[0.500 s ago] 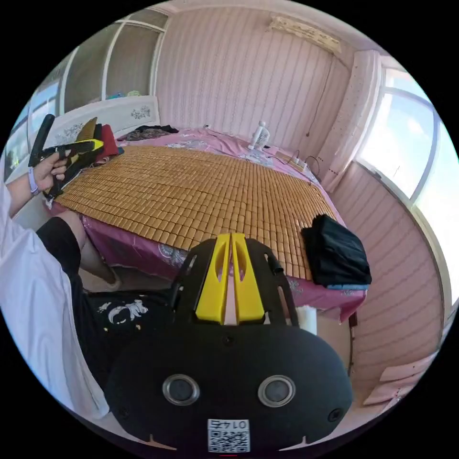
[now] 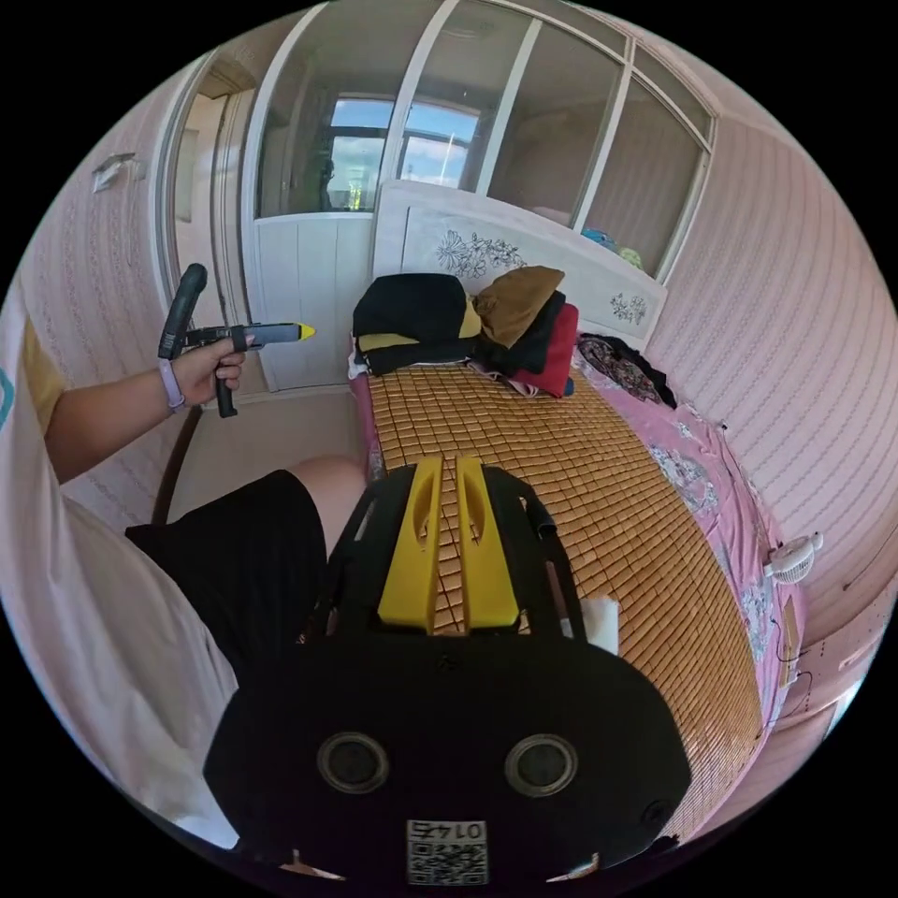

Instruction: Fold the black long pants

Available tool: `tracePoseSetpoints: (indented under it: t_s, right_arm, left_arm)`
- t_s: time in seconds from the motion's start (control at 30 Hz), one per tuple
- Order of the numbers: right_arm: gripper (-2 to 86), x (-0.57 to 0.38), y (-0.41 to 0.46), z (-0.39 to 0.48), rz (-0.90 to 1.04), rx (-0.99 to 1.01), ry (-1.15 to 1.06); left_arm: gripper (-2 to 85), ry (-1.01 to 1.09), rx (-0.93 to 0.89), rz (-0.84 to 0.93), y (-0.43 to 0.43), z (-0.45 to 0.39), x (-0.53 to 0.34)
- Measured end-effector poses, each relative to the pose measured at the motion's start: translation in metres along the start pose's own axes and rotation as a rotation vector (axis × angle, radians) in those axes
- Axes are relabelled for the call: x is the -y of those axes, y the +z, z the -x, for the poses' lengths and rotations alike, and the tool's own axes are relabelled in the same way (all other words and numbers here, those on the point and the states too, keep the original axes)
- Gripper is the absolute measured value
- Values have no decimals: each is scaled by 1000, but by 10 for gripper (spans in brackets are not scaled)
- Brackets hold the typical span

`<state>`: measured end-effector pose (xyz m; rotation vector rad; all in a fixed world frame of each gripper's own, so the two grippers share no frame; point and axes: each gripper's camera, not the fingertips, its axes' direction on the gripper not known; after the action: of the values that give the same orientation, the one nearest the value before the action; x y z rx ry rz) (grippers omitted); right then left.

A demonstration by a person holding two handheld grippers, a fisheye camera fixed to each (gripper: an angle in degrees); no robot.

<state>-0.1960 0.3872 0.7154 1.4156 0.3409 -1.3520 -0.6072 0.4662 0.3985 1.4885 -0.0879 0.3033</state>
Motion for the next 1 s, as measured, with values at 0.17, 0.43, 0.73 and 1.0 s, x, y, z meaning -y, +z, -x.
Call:
tracePoseSetpoints:
  t_s: [0.17,0.43,0.73,1.0]
  right_arm:
    - [83,66,94,-8,0,52,99]
    - [151,164,273,-44,71,236,140]
    - [160,216,447,-111,238,410,584]
    - [14,205,428,-159,36,859,820]
  left_arm:
    - [104,-154,80,-21,14,96,3]
    - [118,-302,37,-98,67,193,23]
    - [79,-348,-6,-18,124,238,40]
    - [-1,-269,-44,-97,86,237,53]
